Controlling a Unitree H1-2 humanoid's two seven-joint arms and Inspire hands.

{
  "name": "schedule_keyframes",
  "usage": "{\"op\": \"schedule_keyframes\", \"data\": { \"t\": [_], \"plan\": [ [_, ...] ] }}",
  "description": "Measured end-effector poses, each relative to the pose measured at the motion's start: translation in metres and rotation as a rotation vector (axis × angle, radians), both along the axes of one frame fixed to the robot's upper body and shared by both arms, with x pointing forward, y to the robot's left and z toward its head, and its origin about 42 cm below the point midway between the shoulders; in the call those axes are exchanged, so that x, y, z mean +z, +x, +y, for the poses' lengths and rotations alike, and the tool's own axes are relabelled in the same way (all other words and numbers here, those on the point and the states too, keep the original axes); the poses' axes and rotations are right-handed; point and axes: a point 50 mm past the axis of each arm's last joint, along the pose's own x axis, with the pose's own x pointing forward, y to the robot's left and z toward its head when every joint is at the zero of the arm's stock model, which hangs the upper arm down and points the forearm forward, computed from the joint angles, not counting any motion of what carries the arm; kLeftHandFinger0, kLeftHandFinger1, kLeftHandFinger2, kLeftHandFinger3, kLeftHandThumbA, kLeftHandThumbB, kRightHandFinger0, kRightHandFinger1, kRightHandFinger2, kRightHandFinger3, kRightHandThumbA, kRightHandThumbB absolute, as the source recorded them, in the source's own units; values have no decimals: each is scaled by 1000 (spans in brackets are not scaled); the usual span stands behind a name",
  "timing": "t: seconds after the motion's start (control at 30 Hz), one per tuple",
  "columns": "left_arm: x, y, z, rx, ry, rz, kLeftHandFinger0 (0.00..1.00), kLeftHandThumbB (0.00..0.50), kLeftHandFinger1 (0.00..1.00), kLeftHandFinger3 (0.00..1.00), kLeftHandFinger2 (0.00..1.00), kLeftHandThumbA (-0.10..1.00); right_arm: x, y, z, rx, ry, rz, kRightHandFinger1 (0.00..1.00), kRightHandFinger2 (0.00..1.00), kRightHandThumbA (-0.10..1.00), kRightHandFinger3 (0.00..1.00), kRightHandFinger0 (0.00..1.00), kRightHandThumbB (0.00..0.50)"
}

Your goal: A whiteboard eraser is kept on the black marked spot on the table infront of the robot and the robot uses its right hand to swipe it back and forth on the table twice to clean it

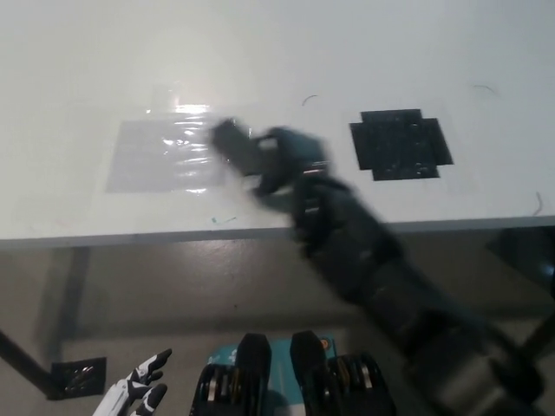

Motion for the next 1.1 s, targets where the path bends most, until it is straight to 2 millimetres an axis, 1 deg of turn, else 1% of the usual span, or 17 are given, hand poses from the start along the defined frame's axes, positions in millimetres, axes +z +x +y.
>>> {"op": "schedule_keyframes", "data": {
  "t": [0.07,0.1,0.13,0.23,0.3,0.33,0.47,0.57,0.67,0.77,0.8,0.83,0.87,0.9,0.93,1.0,1.1],
  "plan": [
    [0,1,0,-2,-1,-1,1000,454,1000,1000,1000,863,11,-12,32,58,20,1,153,269,-28,587,4,187],
    [0,1,0,-3,-1,0,1000,453,1000,1000,1000,863,15,-16,40,73,24,1,157,285,-3,750,1,172],
    [0,1,0,-4,-1,0,1000,455,1000,1000,1000,861,19,-19,47,88,28,-1,166,300,-3,772,0,176],
    [0,1,0,-7,-1,1,1000,444,1000,1000,1000,877,29,-23,59,114,29,-8,148,312,32,640,0,174],
    [0,1,0,-8,0,1,1000,442,1000,1000,1000,877,29,-20,55,109,18,-9,160,330,41,644,0,168],
    [1,1,0,-9,0,0,1000,440,1000,1000,1000,877,27,-16,48,96,0,-10,191,347,-12,766,21,158],
    [1,2,0,-12,1,-3,1000,437,1000,1000,1000,877,16,2,13,28,-61,6,8,128,-53,823,0,164],
    [2,3,0,-16,4,-7,1000,435,1000,1000,1000,869,4,16,-19,-37,-104,32,0,105,44,1000,0,170],
    [2,4,0,-20,5,-10,1000,450,1000,1000,1000,858,-9,28,-57,-100,-141,52,141,242,169,1000,115,173],
    [3,5,0,-23,6,-13,1000,446,1000,1000,1000,860,-15,35,-82,-139,-171,62,129,247,203,1000,103,182],
    [3,5,0,-23,7,-14,1000,440,1000,1000,1000,857,-16,36,-86,-144,-175,63,48,203,190,1000,14,171],
    [4,5,1,-23,8,-14,1000,439,1000,1000,1000,856,-17,37,-90,-149,-180,62,39,194,186,1000,3,169],
    [4,5,1,-24,9,-13,1000,437,1000,1000,1000,854,-19,38,-94,-153,-190,62,74,231,213,1000,26,153],
    [4,5,2,-25,11,-14,1000,434,1000,1000,1000,849,-21,40,-101,-156,-208,59,284,454,263,1000,209,161],
    [4,6,2,-25,12,-14,1000,434,1000,1000,1000,848,-22,40,-104,-156,-223,57,383,560,308,1000,294,180],
    [4,6,2,-26,12,-14,1000,433,1000,1000,1000,846,-25,42,-110,-156,-252,51,364,552,324,1000,308,184],
    [4,6,1,-27,12,-14,1000,440,1000,1000,1000,853,-28,43,-118,-153,-287,45,569,703,281,1000,467,189]
  ]
}}
